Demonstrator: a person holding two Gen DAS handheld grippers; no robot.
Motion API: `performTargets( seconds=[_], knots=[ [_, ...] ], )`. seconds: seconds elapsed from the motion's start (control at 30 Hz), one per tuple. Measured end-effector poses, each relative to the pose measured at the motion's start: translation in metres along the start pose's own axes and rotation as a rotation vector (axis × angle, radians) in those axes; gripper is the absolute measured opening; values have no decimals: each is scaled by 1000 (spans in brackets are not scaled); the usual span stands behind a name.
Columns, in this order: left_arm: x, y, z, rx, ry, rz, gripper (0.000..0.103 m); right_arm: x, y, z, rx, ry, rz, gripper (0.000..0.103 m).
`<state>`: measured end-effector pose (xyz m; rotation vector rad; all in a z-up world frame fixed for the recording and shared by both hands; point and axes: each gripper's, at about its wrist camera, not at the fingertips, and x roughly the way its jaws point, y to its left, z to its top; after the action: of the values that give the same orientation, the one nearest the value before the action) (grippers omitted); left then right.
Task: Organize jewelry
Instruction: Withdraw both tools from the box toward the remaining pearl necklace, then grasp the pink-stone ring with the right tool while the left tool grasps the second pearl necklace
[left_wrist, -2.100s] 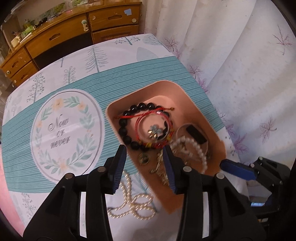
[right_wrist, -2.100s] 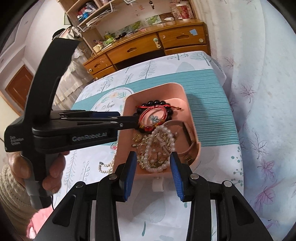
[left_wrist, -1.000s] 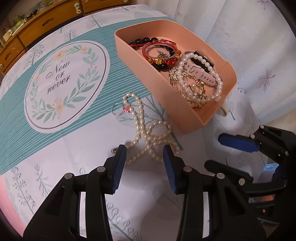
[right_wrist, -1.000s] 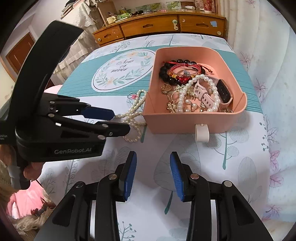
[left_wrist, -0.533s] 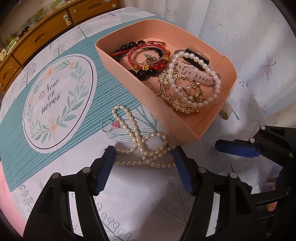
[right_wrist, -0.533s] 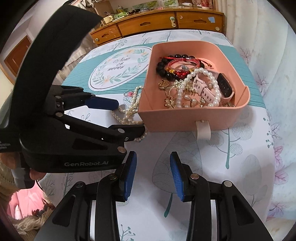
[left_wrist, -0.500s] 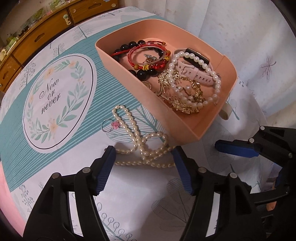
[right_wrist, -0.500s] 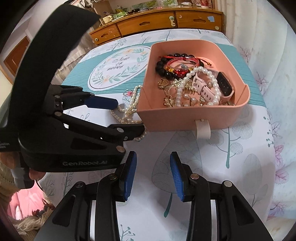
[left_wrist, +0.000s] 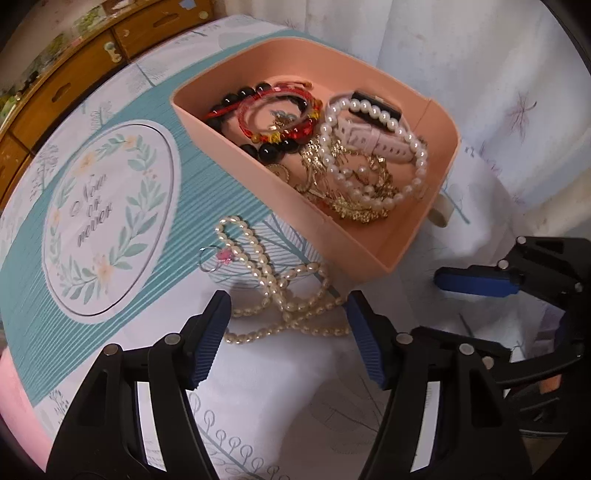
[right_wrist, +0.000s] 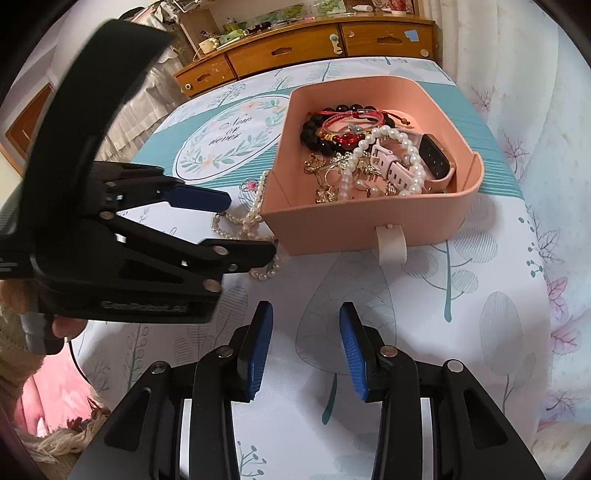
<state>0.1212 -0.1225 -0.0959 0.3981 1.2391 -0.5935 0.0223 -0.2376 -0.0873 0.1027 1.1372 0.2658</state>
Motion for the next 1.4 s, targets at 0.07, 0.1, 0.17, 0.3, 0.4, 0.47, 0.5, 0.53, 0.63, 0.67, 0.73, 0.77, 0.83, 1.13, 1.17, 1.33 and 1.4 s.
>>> performTargets(
  seconds=[0.07,0.1,0.17,0.3,0.4,0.47,0.5,0.53,0.63,0.67,0.73,0.77,0.83,1.13,1.17,1.33,1.4],
  knots=[
    [2,-2,1,16,3,-2,64,-1,0,0,2,-2,-1,38],
    [2,-2,3,21,10,-7,64,-2,0,-1,3,-4,-1,38],
    [4,-1,3,25,21,-9,63,-2,-1,-1,7,-5,1,38],
    [7,-5,4,40,25,-7,51,-1,-3,0,14,-5,9,38],
    [2,-6,8,32,26,-6,21,-2,-4,0,17,-8,13,38],
    [2,-2,9,15,34,-12,13,-2,-4,-1,20,-8,13,38],
    [2,1,9,10,35,-17,12,-3,-4,-1,22,-9,13,38],
    [1,4,9,-5,36,-25,11,-3,-4,-1,25,-9,13,38],
    [0,17,6,-62,37,-38,10,-3,-4,-2,27,-9,11,38],
    [-2,21,3,-86,32,-37,10,-4,-3,-2,25,-8,11,38],
    [-8,31,-3,-130,16,-33,9,-5,0,-1,18,-11,13,38],
    [-11,34,-6,-148,9,-32,8,-6,2,-1,10,-14,13,38],
    [-21,43,-12,-190,-14,-28,6,-9,8,1,-4,-19,17,38],
    [-75,71,-45,-347,-148,3,3,-13,41,21,-74,-33,79,38],
    [-84,70,-52,-363,-161,4,3,-13,45,23,-80,-35,83,38],
    [-111,83,-71,-423,-209,1,3,-22,61,44,-96,-69,110,38],
    [-119,85,-76,-439,-227,5,3,-24,65,54,-92,-81,121,38]
  ],
)
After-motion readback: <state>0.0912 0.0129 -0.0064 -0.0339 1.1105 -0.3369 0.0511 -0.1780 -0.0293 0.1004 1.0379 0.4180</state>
